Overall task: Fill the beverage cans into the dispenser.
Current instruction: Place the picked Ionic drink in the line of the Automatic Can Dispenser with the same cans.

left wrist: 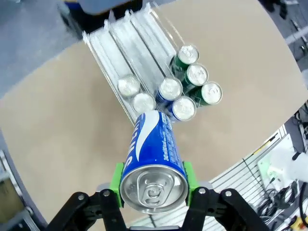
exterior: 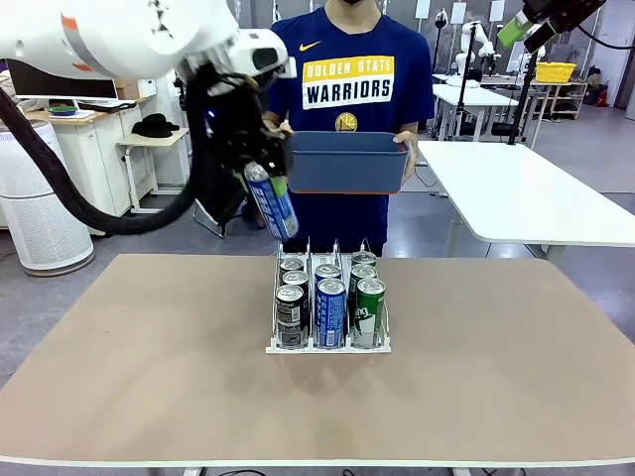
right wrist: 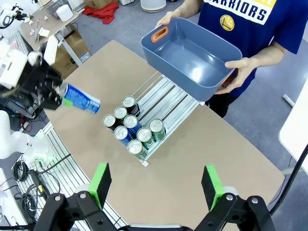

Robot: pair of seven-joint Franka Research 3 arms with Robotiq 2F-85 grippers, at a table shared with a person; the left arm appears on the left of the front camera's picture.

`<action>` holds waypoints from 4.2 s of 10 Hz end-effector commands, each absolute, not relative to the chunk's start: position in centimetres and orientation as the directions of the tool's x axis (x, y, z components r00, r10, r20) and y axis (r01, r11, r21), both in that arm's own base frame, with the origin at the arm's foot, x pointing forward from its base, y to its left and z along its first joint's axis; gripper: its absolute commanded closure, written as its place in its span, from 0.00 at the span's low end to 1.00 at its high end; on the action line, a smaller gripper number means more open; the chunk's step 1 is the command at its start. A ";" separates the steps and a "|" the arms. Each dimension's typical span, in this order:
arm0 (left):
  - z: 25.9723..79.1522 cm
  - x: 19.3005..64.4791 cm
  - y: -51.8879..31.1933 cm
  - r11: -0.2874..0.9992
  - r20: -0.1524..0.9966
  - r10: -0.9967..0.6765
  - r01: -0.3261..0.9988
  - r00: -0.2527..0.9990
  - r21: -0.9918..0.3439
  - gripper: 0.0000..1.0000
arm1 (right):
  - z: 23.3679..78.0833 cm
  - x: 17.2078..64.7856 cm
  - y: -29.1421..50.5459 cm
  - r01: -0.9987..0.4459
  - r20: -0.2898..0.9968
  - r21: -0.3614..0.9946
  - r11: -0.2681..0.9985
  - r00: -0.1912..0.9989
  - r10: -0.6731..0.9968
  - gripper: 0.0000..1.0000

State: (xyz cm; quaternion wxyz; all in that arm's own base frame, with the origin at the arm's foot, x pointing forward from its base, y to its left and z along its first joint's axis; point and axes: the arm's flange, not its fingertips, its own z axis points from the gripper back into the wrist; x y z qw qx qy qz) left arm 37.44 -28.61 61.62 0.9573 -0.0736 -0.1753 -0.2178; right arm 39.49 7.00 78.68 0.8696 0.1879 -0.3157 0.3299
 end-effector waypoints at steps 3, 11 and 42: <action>60.3 29.6 -34.4 0.900 0.362 -0.411 0.436 0.837 0.014 0.42 | 78.5 39.2 7.0 -0.696 0.673 0.123 0.708 0.583 0.456 0.00; 57.5 26.4 -39.2 0.842 0.333 -0.512 0.540 0.792 0.013 0.42 | 78.5 39.2 7.0 -0.696 0.673 0.123 0.708 0.583 0.456 0.00; 44.6 37.4 -40.6 0.921 0.407 -0.368 0.387 0.836 0.038 0.42 | 78.5 39.2 7.0 -0.696 0.673 0.123 0.708 0.583 0.456 0.00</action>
